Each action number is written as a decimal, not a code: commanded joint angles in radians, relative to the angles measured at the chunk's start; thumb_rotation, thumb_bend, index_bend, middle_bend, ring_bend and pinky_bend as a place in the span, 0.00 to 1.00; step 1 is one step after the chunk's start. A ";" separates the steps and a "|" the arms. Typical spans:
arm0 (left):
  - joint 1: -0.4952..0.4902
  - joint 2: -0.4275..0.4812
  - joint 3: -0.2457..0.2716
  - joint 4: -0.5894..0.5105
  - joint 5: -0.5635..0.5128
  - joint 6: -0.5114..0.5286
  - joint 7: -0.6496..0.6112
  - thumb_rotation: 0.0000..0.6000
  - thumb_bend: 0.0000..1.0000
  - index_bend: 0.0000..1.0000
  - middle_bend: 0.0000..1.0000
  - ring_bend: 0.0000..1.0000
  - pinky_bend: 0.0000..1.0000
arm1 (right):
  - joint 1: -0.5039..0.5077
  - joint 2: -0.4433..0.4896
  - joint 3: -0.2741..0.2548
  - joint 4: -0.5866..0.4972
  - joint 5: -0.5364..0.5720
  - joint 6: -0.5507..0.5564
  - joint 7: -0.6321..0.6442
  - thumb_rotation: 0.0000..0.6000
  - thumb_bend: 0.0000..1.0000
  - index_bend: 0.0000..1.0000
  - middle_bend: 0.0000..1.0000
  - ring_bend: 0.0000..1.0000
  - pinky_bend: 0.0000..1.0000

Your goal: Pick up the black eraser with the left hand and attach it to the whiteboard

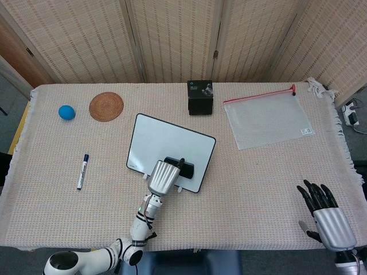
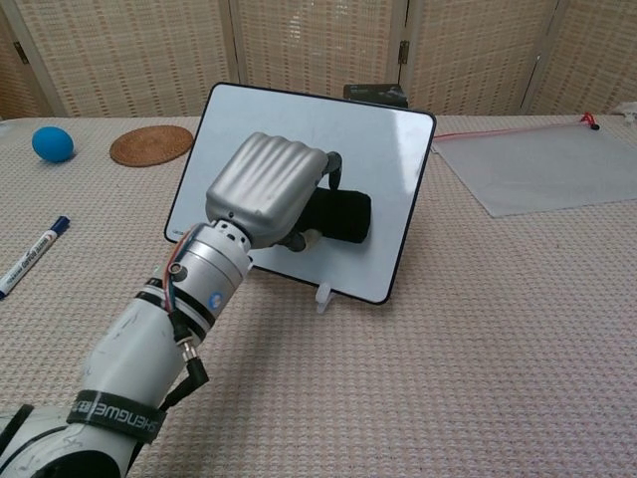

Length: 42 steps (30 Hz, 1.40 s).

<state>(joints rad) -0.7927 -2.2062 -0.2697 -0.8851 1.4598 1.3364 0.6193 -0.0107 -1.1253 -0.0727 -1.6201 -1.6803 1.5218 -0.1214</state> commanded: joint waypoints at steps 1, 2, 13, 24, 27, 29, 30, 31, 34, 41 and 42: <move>-0.002 0.000 0.008 0.005 0.013 0.012 -0.018 1.00 0.30 0.40 1.00 0.98 1.00 | -0.001 0.000 0.000 0.000 -0.002 0.003 0.001 1.00 0.29 0.00 0.00 0.00 0.00; -0.002 0.000 0.010 0.007 0.016 0.015 -0.023 1.00 0.30 0.40 1.00 0.98 1.00 | -0.002 0.001 -0.001 0.000 -0.004 0.005 0.001 1.00 0.29 0.00 0.00 0.00 0.00; 0.002 -0.006 0.020 0.002 0.016 0.014 -0.014 1.00 0.28 0.33 1.00 0.98 1.00 | -0.011 0.003 -0.003 0.004 -0.019 0.026 0.007 1.00 0.29 0.00 0.00 0.00 0.00; 0.115 0.133 0.091 -0.224 0.028 0.082 0.058 1.00 0.24 0.23 1.00 0.98 1.00 | -0.018 0.003 -0.005 0.009 -0.030 0.039 0.008 1.00 0.29 0.00 0.00 0.00 0.00; 0.188 0.247 0.145 -0.389 0.033 0.119 0.085 1.00 0.23 0.17 1.00 0.92 1.00 | -0.020 0.000 -0.010 0.011 -0.042 0.042 0.002 1.00 0.29 0.00 0.00 0.00 0.00; 0.240 0.341 0.190 -0.511 0.034 0.141 0.081 1.00 0.23 0.14 0.96 0.81 0.98 | -0.021 -0.002 -0.014 0.012 -0.050 0.043 -0.004 1.00 0.29 0.00 0.00 0.00 0.00; 0.278 0.411 0.226 -0.597 0.032 0.154 0.076 1.00 0.23 0.14 0.85 0.68 0.89 | -0.021 -0.003 -0.016 0.013 -0.055 0.043 -0.007 1.00 0.29 0.00 0.00 0.00 0.00; 0.305 0.466 0.255 -0.662 0.029 0.162 0.064 1.00 0.23 0.14 0.76 0.60 0.79 | -0.022 -0.005 -0.018 0.013 -0.059 0.044 -0.010 1.00 0.29 0.00 0.00 0.00 0.00; 0.390 0.652 0.360 -0.833 0.045 0.201 -0.013 1.00 0.24 0.13 0.35 0.27 0.33 | -0.025 -0.009 -0.023 0.014 -0.072 0.048 -0.020 1.00 0.29 0.00 0.00 0.00 0.00; 0.576 0.916 0.570 -0.827 0.182 0.370 -0.287 1.00 0.24 0.09 0.06 0.00 0.00 | -0.029 -0.027 -0.032 0.019 -0.095 0.050 -0.050 1.00 0.29 0.00 0.00 0.00 0.00; 0.603 0.920 0.579 -0.794 0.195 0.402 -0.329 1.00 0.24 0.09 0.06 0.00 0.00 | -0.028 -0.029 -0.032 0.020 -0.097 0.048 -0.055 1.00 0.29 0.00 0.00 0.00 0.00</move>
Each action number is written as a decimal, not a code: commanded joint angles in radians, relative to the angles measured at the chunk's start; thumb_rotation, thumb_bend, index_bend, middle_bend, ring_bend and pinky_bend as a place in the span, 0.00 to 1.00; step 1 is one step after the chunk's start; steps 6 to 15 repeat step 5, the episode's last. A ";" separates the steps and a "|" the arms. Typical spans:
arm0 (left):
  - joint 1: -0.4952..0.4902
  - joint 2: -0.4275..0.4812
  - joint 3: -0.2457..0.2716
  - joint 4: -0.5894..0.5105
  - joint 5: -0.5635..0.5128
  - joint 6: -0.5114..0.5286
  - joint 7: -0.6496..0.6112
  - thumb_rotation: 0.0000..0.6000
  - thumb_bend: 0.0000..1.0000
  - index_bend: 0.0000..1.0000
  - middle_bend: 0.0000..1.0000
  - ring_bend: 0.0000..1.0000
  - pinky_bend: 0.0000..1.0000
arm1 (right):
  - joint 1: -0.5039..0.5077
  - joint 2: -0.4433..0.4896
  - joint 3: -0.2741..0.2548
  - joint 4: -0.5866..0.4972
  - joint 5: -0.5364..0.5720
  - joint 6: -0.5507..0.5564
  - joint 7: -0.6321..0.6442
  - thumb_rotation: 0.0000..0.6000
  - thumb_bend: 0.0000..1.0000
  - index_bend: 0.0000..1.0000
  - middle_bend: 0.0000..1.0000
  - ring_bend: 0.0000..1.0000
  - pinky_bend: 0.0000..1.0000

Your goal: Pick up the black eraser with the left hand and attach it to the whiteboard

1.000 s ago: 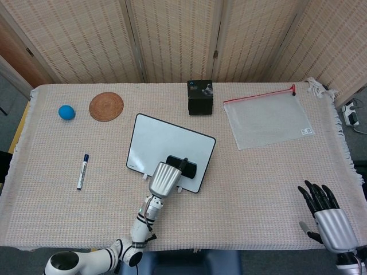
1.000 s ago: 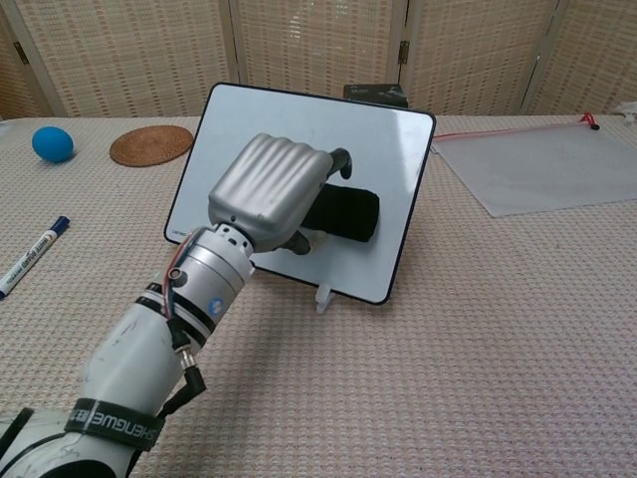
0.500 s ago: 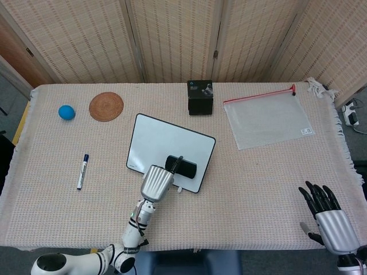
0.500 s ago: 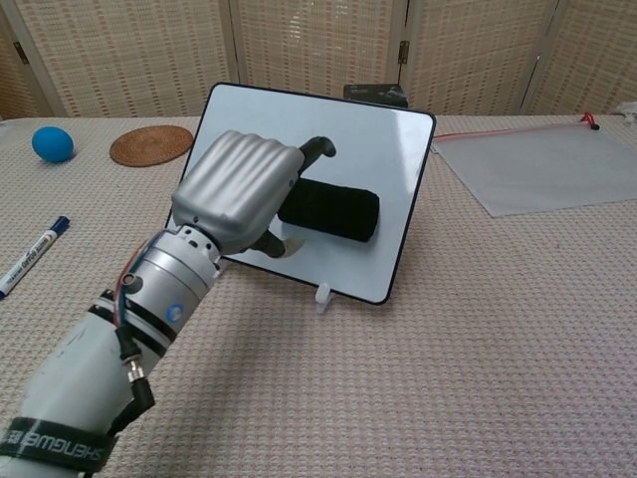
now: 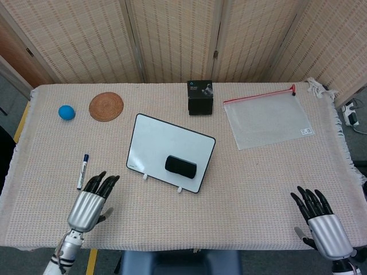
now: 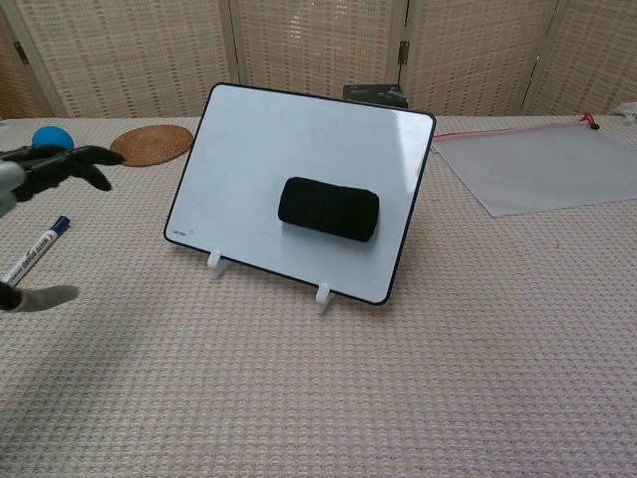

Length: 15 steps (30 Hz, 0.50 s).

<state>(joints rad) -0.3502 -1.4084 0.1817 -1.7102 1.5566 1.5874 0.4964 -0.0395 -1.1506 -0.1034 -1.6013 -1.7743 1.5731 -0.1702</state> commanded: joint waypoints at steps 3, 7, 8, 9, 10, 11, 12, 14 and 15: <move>0.235 0.110 0.138 0.144 0.126 0.227 -0.316 1.00 0.24 0.09 0.05 0.00 0.00 | 0.001 -0.013 -0.005 0.003 -0.013 -0.006 -0.023 1.00 0.29 0.00 0.00 0.00 0.00; 0.266 0.099 0.133 0.198 0.138 0.250 -0.357 1.00 0.24 0.09 0.05 0.00 0.00 | 0.000 -0.018 -0.007 0.005 -0.018 -0.008 -0.032 1.00 0.29 0.00 0.00 0.00 0.00; 0.266 0.099 0.133 0.198 0.138 0.250 -0.357 1.00 0.24 0.09 0.05 0.00 0.00 | 0.000 -0.018 -0.007 0.005 -0.018 -0.008 -0.032 1.00 0.29 0.00 0.00 0.00 0.00; 0.266 0.099 0.133 0.198 0.138 0.250 -0.357 1.00 0.24 0.09 0.05 0.00 0.00 | 0.000 -0.018 -0.007 0.005 -0.018 -0.008 -0.032 1.00 0.29 0.00 0.00 0.00 0.00; 0.266 0.099 0.133 0.198 0.138 0.250 -0.357 1.00 0.24 0.09 0.05 0.00 0.00 | 0.000 -0.018 -0.007 0.005 -0.018 -0.008 -0.032 1.00 0.29 0.00 0.00 0.00 0.00; 0.266 0.099 0.133 0.198 0.138 0.250 -0.357 1.00 0.24 0.09 0.05 0.00 0.00 | 0.000 -0.018 -0.007 0.005 -0.018 -0.008 -0.032 1.00 0.29 0.00 0.00 0.00 0.00; 0.266 0.099 0.133 0.198 0.138 0.250 -0.357 1.00 0.24 0.09 0.05 0.00 0.00 | 0.000 -0.018 -0.007 0.005 -0.018 -0.008 -0.032 1.00 0.29 0.00 0.00 0.00 0.00; 0.266 0.099 0.133 0.198 0.138 0.250 -0.357 1.00 0.24 0.09 0.05 0.00 0.00 | 0.000 -0.018 -0.007 0.005 -0.018 -0.008 -0.032 1.00 0.29 0.00 0.00 0.00 0.00; 0.266 0.099 0.133 0.198 0.138 0.250 -0.357 1.00 0.24 0.09 0.05 0.00 0.00 | 0.000 -0.018 -0.007 0.005 -0.018 -0.008 -0.032 1.00 0.29 0.00 0.00 0.00 0.00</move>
